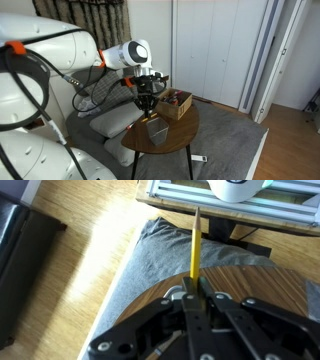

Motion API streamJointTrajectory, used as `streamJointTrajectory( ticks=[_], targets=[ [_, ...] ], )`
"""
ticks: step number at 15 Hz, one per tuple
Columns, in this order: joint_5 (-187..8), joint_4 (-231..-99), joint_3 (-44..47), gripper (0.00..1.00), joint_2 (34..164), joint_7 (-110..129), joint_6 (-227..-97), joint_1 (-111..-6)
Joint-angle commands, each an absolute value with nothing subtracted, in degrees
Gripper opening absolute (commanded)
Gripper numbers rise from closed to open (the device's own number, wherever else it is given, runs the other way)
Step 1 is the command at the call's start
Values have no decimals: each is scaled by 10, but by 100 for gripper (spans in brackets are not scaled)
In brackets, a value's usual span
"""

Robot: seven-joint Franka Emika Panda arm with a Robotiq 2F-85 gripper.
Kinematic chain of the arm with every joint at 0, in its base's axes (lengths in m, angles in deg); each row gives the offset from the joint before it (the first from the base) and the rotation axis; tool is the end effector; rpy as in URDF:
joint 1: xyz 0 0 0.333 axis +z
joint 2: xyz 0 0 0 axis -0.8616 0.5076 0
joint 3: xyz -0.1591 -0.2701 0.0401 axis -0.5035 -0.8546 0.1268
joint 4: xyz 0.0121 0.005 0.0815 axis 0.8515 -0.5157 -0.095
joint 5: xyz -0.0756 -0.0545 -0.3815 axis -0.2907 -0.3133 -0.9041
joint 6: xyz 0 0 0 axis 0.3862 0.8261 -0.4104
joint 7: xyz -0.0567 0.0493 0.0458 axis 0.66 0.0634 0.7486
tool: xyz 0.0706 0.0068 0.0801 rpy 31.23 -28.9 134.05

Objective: Put the pen into the metal bin

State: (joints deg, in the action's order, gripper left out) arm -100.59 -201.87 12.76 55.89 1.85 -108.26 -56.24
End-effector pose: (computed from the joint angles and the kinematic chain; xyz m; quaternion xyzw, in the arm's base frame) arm 0.3655 0.0446 0.5216 0.9651 0.1072 -0.1780 0.1595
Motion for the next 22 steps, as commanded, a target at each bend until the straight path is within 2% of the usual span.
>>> streamJointTrajectory(
  ticks=[1,12,13,14,15,17,22],
  targets=[
    [-1032,-1981,116,2,612,-34,-1053,-548],
    [-1035,-1944,110,2,680,-105,-999,-542],
    [-1035,-1942,111,5,683,-104,-996,-542],
    [-1036,-1942,111,33,683,-101,-998,-542],
    [-1033,-1937,111,36,685,-103,-994,-541],
    [-1031,-1930,110,47,685,-105,-993,-540],
    [-1026,-1907,111,84,678,-94,-996,-539]
  ],
)
